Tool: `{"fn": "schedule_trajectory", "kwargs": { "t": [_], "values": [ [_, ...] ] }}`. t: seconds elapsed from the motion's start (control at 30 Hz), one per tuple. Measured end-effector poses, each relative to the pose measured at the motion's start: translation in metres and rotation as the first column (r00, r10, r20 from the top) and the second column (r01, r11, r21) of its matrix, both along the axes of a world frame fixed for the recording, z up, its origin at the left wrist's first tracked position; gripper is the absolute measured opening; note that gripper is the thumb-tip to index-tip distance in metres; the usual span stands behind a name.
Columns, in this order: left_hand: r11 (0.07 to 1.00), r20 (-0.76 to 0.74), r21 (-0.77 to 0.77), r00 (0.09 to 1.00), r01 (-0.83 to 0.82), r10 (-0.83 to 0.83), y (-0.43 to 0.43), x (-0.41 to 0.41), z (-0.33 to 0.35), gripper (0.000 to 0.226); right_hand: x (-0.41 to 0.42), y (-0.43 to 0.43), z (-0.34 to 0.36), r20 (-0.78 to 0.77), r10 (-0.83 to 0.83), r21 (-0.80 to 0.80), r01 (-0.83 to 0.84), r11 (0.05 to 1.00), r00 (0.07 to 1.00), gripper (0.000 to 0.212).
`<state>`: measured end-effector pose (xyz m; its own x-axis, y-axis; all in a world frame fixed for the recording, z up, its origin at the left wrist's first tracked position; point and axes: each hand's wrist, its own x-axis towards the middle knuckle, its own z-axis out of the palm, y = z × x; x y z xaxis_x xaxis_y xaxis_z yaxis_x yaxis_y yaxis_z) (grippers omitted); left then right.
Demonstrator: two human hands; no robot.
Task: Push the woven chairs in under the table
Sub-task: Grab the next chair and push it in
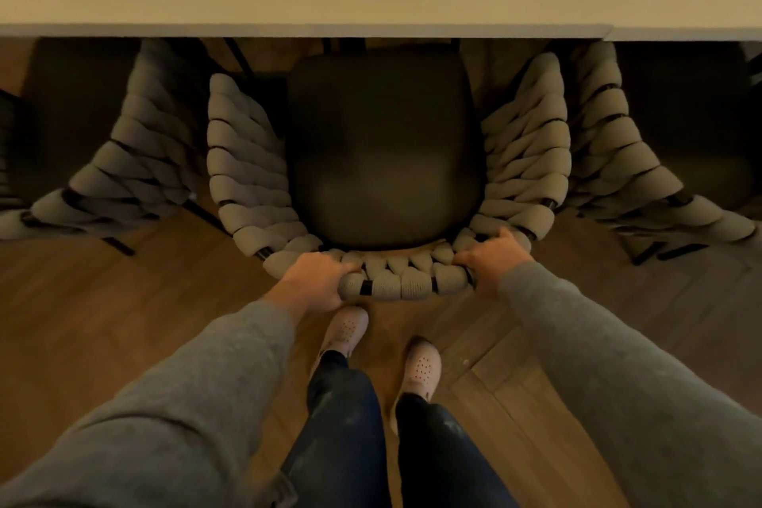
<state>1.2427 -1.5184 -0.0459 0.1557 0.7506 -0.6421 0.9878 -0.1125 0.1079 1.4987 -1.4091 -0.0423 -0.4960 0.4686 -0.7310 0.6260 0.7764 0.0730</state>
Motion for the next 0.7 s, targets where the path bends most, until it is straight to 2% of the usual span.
{"fn": "schedule_trajectory", "kwargs": {
  "t": [0.17,0.4,0.7],
  "values": [
    [0.998,-0.008,-0.019,0.998,0.055,-0.055,-0.009,-0.014,0.002,0.051,-0.01,-0.011,-0.001,-0.049,0.006,0.003,-0.006,1.0,0.999,0.035],
    [0.997,0.0,0.03,0.997,0.076,-0.076,0.015,-0.045,0.001,0.047,-0.041,-0.001,0.004,-0.037,-0.049,0.042,0.051,0.998,0.998,0.035],
    [0.989,-0.048,0.012,0.988,0.147,-0.146,0.06,-0.079,0.001,0.046,-0.074,0.033,0.007,-0.014,-0.11,0.025,0.111,0.994,0.994,0.035]
  ]
}}
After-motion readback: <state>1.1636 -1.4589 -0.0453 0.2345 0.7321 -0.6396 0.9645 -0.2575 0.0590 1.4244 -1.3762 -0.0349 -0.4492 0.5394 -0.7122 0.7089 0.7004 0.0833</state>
